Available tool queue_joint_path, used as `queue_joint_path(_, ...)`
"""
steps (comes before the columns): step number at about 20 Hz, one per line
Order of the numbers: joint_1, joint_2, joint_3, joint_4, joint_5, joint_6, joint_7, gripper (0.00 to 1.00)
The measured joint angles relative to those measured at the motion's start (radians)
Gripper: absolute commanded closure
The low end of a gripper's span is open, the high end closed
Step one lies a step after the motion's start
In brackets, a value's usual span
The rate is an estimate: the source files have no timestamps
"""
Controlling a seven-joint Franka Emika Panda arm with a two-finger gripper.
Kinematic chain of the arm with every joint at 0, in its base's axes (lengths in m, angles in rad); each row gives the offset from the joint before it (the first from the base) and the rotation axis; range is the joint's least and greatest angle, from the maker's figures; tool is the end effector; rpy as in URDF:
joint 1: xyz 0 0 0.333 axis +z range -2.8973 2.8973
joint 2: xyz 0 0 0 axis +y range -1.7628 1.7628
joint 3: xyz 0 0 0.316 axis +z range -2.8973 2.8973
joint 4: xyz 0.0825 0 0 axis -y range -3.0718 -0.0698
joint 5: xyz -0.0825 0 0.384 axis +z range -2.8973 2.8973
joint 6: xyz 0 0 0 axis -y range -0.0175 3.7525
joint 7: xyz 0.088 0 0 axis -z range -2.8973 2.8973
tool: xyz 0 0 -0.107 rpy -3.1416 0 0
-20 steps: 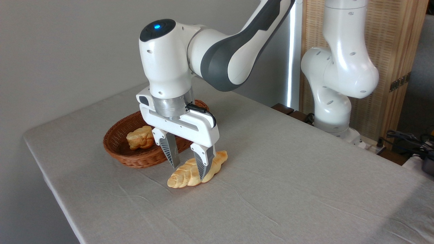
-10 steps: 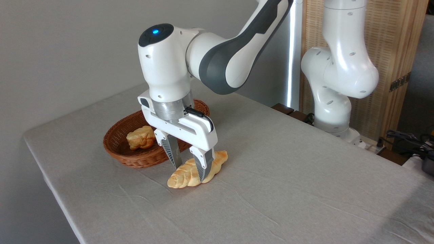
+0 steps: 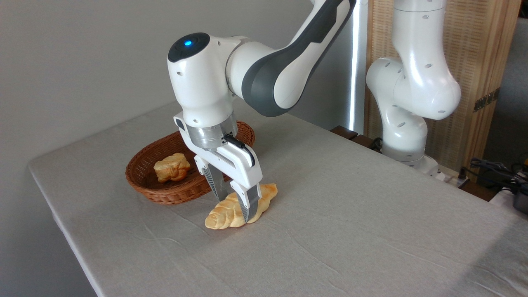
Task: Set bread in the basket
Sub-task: 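Close the gripper on the croissant loaf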
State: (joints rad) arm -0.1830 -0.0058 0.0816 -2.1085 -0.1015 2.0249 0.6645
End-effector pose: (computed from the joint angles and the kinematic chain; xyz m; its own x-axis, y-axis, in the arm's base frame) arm 0.5297 -0.0597 0.4126 0.7529 -0.6581 -0.0086 -0.6527 -0.7483 0.1183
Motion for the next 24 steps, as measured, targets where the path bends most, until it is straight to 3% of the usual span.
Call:
queue_joint_path(6,0.000,0.000,0.000,0.000,0.000,-0.022,0.097,0.00)
queue_joint_path(14,0.000,0.000,0.000,0.000,0.000,-0.028,0.118,0.00)
queue_joint_path(17,0.000,0.000,0.000,0.000,0.000,-0.028,0.121,0.42)
queue_joint_path(18,0.000,0.000,0.000,0.000,0.000,-0.028,0.132,0.49)
queue_joint_path(24,0.000,0.000,0.000,0.000,0.000,-0.031,0.163,0.49)
